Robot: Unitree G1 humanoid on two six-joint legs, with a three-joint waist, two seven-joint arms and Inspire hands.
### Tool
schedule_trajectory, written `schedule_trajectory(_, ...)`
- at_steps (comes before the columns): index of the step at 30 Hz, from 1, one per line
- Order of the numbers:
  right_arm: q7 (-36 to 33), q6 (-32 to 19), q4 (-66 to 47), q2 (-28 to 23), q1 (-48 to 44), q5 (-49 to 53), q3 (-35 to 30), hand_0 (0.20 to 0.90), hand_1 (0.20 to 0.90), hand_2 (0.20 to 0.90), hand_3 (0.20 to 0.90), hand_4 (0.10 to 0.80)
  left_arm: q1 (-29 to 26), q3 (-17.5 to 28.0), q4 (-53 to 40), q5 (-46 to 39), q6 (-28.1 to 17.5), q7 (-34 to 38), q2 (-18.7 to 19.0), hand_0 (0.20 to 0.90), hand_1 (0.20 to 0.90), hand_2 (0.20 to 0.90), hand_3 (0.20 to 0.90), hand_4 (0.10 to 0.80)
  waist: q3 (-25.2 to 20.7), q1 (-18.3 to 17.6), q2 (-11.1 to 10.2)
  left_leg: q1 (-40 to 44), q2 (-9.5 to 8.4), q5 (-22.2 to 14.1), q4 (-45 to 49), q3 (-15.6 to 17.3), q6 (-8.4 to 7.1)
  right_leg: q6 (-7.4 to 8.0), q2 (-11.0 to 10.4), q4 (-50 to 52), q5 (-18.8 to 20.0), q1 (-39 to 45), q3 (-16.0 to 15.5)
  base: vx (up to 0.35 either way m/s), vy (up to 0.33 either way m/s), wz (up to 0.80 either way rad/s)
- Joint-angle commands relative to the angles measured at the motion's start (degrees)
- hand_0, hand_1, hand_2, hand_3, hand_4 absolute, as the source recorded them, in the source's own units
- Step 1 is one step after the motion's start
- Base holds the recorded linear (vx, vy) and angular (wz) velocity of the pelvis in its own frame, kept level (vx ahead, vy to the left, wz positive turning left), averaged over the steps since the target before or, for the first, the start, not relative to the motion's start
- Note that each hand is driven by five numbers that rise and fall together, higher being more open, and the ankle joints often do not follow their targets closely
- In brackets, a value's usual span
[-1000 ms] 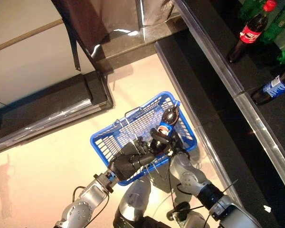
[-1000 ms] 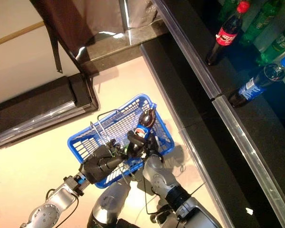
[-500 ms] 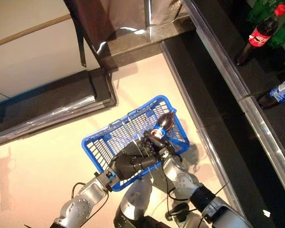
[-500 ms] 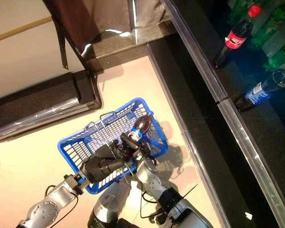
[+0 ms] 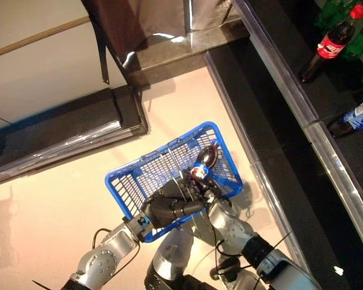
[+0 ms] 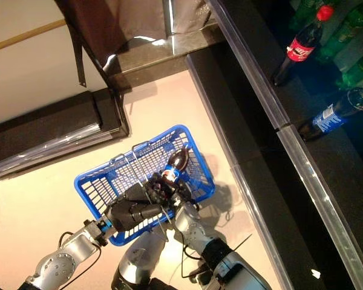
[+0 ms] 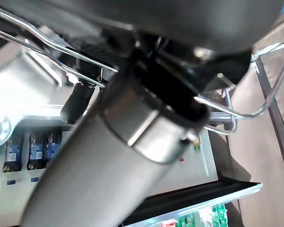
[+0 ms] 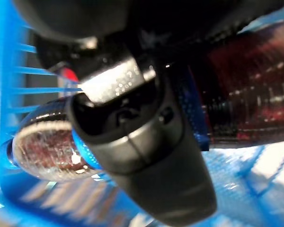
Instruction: Pick up the drink and place into the basket.
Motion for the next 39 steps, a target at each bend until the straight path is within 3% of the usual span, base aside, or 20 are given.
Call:
schedule_trajectory(1, 5.32, 0.57, 0.15, 5.46, -3.36, -2.58, 3.61, 0.300, 0.300, 0.300, 0.200, 0.100, -3.76, -3.80, -21.80, -5.08, -3.78, -14.05, -5.76, 0.300, 0.300, 0.300, 0.200, 0.100, -7.38, -0.64, 1.16, -2.61, -3.26, -1.62, 3.21, -0.77, 2.50, -5.29, 5.08, -2.82, 5.69, -0.10, -2.53, 0.005, -0.008, 0.11)
schedule_trajectory(9, 2.37, 4.03, 8.10, 4.22, -6.23, -18.86, 4.32, 0.300, 0.300, 0.300, 0.200, 0.100, -5.57, -4.31, -22.09, -5.52, -3.71, -13.10, -5.38, 0.300, 0.300, 0.300, 0.200, 0.100, -6.39, -0.45, 1.14, -3.27, -3.29, -1.32, 2.82, -0.90, 2.75, -5.01, 4.85, -1.94, 5.95, -1.52, -2.38, 0.000, 0.000, 0.00)
schedule_trajectory(13, 2.15, 4.77, 10.72, 4.36, -7.28, -16.88, 4.29, 0.300, 0.300, 0.300, 0.200, 0.100, -6.67, -4.77, -22.31, -5.49, -4.23, -12.10, -5.81, 0.300, 0.300, 0.300, 0.200, 0.100, -5.84, -0.53, 1.40, -3.51, -3.40, -1.15, 2.58, -0.91, 2.99, -4.93, 4.81, -1.71, 6.09, -2.18, -2.08, 0.000, 0.000, 0.00)
schedule_trajectory(18, 3.41, 1.95, 13.29, 5.01, -7.79, -10.05, 1.91, 0.300, 0.300, 0.300, 0.200, 0.100, -7.37, -4.43, -22.81, -5.68, -3.78, -11.34, -5.90, 0.300, 0.300, 0.300, 0.200, 0.100, -5.08, -0.45, 1.65, -3.90, -3.55, -1.19, 2.76, -1.12, 3.17, -4.88, 4.62, -1.15, 6.15, -2.82, -2.06, -0.004, -0.003, 0.01)
schedule_trajectory(19, 4.41, -0.34, 13.43, 5.22, -7.76, -4.32, 1.34, 0.335, 0.335, 0.335, 0.241, 0.141, -7.48, -4.28, -22.92, -5.82, -3.62, -11.12, -5.84, 0.300, 0.300, 0.300, 0.200, 0.100, -4.97, -0.43, 1.64, -3.93, -3.52, -1.19, 2.81, -1.14, 3.17, -4.85, 4.57, -1.00, 6.17, -2.89, -2.10, 0.000, 0.000, 0.00)
schedule_trajectory(20, 6.21, -1.85, 14.51, 5.75, -8.02, -0.29, -1.46, 0.585, 0.585, 0.585, 0.532, 0.432, -7.56, -3.85, -23.04, -6.21, -3.11, -11.03, -5.70, 0.300, 0.300, 0.300, 0.200, 0.100, -4.86, -0.42, 1.62, -3.74, -3.48, -1.31, 2.82, -1.12, 3.21, -4.85, 4.49, -0.85, 6.13, -2.78, -2.27, 0.000, 0.000, 0.00)
schedule_trajectory(21, 6.86, -2.22, 14.85, 5.81, -8.26, 0.91, -2.20, 0.766, 0.766, 0.766, 0.744, 0.644, -7.60, -3.76, -23.02, -6.25, -2.93, -11.03, -5.69, 0.300, 0.300, 0.300, 0.200, 0.100, -4.81, -0.37, 1.59, -3.65, -3.48, -1.34, 2.80, -1.14, 3.24, -4.86, 4.47, -0.81, 6.10, -2.71, -2.32, 0.000, 0.000, 0.00)
schedule_trajectory(22, 7.96, -3.35, 15.37, 5.96, -8.41, 2.71, -3.63, 0.900, 0.900, 0.900, 0.900, 0.800, -7.65, -3.38, -23.24, -6.34, -2.37, -10.80, -5.74, 0.300, 0.300, 0.300, 0.200, 0.100, -4.82, -0.37, 1.49, -3.54, -3.41, -1.43, 2.82, -1.19, 3.29, -4.82, 4.37, -0.53, 6.06, -2.78, -2.36, 0.000, 0.000, 0.00)
schedule_trajectory(29, 9.85, -4.29, 14.90, 5.28, -8.93, 8.45, -6.97, 0.900, 0.900, 0.900, 0.900, 0.800, -7.63, -3.19, -23.25, -6.55, -1.38, -10.60, -5.95, 0.300, 0.300, 0.300, 0.200, 0.100, -4.95, -0.78, 1.27, -3.45, -3.22, -1.82, 3.22, -0.86, 3.46, -4.68, 4.01, 0.07, 6.10, -3.10, -2.19, 0.000, 0.000, 0.00)
schedule_trajectory(39, 12.01, -5.57, 6.83, 4.34, -5.73, 12.35, -6.06, 0.900, 0.900, 0.900, 0.900, 0.800, -5.62, -2.93, -22.26, -6.03, -1.90, -12.09, -5.99, 0.300, 0.300, 0.300, 0.200, 0.100, -5.13, -1.99, 1.13, -2.91, -2.74, -2.06, 3.15, 0.28, 3.60, -4.38, 3.72, -0.04, 6.51, -3.37, -1.60, 0.000, 0.000, 0.00)
